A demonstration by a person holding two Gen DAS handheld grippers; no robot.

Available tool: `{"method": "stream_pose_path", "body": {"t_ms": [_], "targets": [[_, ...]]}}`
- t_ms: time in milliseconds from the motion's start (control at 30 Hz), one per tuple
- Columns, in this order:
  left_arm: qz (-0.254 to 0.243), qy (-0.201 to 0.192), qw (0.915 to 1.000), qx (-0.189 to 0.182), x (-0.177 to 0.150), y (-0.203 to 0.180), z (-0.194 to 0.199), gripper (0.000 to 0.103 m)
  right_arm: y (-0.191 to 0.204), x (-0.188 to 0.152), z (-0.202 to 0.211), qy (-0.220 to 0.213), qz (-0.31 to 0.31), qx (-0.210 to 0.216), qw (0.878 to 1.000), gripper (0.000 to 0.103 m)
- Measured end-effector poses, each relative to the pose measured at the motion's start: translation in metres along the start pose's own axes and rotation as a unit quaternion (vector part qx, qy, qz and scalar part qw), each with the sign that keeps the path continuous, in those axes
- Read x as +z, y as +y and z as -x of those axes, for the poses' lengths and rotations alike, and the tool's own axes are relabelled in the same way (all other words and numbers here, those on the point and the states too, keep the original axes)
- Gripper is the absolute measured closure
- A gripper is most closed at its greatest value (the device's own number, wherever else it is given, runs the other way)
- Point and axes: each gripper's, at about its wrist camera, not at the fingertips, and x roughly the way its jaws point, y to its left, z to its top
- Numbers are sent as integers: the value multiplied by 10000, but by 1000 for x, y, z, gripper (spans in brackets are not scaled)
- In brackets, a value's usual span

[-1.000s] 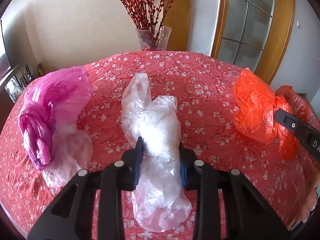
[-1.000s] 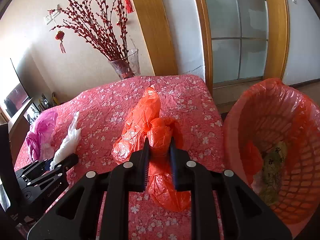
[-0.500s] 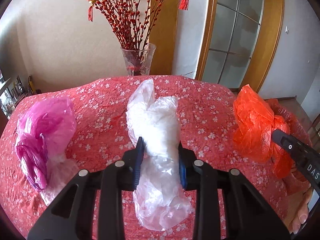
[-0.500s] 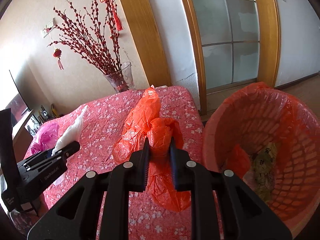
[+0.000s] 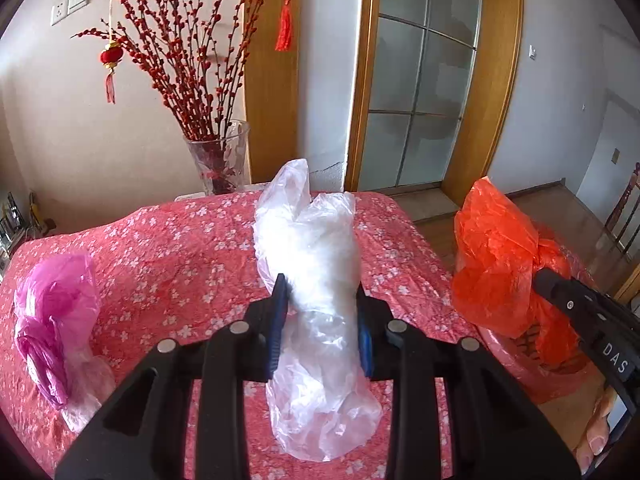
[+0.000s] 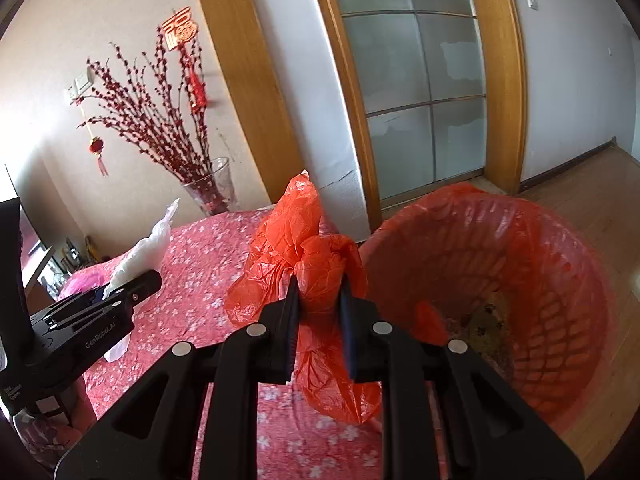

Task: Collect trash
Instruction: 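Carry the red bag and clear bag over the wastebasket with both grippers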

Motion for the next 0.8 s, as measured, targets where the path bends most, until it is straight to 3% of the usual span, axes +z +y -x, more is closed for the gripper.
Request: {"method": "stream_pose_path", "body": {"t_ms": [800], "targets": [[-703, -71, 9905, -1178, 4, -103, -6, 73, -85, 6, 36, -382, -681, -873, 9931, 84]]}}
